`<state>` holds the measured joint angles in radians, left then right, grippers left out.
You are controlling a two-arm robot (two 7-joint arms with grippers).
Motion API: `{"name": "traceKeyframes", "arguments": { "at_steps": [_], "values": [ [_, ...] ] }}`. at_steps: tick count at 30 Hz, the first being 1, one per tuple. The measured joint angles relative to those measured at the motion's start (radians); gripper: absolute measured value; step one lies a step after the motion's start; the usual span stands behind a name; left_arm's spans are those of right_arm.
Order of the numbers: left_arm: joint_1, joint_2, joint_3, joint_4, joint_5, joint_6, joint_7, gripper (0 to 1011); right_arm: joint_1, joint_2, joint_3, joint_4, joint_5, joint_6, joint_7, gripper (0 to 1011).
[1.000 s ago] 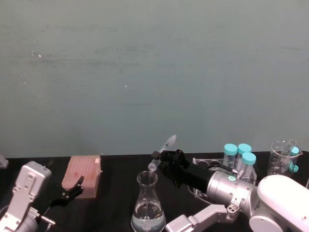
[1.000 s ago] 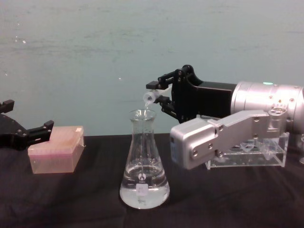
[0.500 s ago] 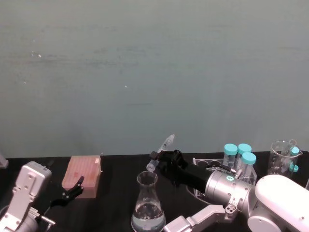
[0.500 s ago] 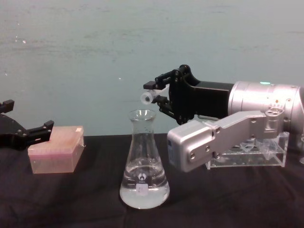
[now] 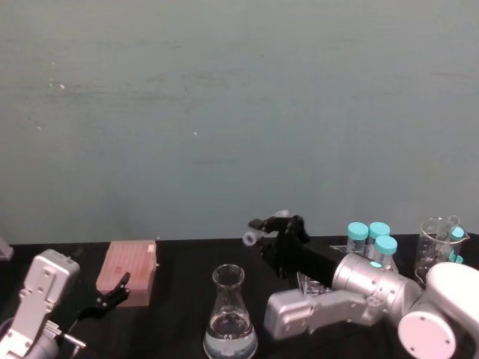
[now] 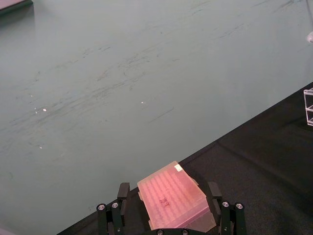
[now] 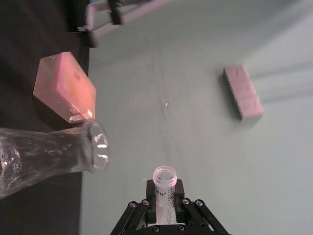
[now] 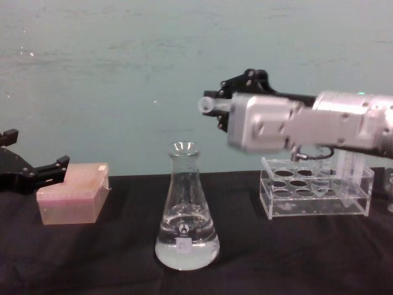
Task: Pour the liquid from the test tube into the beaker using one hand.
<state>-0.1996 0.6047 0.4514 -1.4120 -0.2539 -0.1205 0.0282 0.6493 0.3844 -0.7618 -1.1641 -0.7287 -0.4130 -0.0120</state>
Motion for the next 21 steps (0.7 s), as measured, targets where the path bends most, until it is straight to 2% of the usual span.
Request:
{"name": "traceKeyframes", "arguments": {
  "at_steps": [1,2,3,4,6,7,9,10,14,16,18,19,21],
  "values": [
    [0.000,0.000,0.000,0.000,0.000,0.000,0.000,1000,-0.004,-0.001,0.011,-0.002,0.025,0.000,0.017,199],
    [0.000,0.000,0.000,0.000,0.000,0.000,0.000,1000,-0.012,-0.003,0.040,-0.006,0.088,0.003,0.061,199],
    [0.000,0.000,0.000,0.000,0.000,0.000,0.000,1000,-0.015,-0.005,0.053,-0.008,0.123,0.006,0.084,199],
    [0.000,0.000,0.000,0.000,0.000,0.000,0.000,1000,-0.022,-0.009,0.082,-0.009,0.191,0.015,0.129,198],
    [0.000,0.000,0.000,0.000,0.000,0.000,0.000,1000,-0.027,-0.012,0.110,-0.008,0.259,0.026,0.179,199],
    [0.000,0.000,0.000,0.000,0.000,0.000,0.000,1000,-0.030,-0.016,0.135,-0.006,0.319,0.038,0.221,198],
    [0.000,0.000,0.000,0.000,0.000,0.000,0.000,1000,-0.032,-0.021,0.164,-0.001,0.381,0.054,0.265,198],
    [0.000,0.000,0.000,0.000,0.000,0.000,0.000,1000,-0.033,-0.026,0.191,0.007,0.442,0.073,0.308,198],
    [0.000,0.000,0.000,0.000,0.000,0.000,0.000,1000,-0.032,-0.037,0.239,0.025,0.537,0.115,0.376,198],
    [0.000,0.000,0.000,0.000,0.000,0.000,0.000,1000,-0.026,-0.047,0.279,0.047,0.617,0.159,0.433,199],
    [0.000,0.000,0.000,0.000,0.000,0.000,0.000,1000,-0.023,-0.051,0.294,0.057,0.649,0.179,0.456,198],
    [0.000,0.000,0.000,0.000,0.000,0.000,0.000,1000,-0.016,-0.057,0.318,0.075,0.704,0.215,0.494,199],
    [0.000,0.000,0.000,0.000,0.000,0.000,0.000,1000,-0.011,-0.060,0.330,0.087,0.738,0.239,0.520,199]
  ]
}}
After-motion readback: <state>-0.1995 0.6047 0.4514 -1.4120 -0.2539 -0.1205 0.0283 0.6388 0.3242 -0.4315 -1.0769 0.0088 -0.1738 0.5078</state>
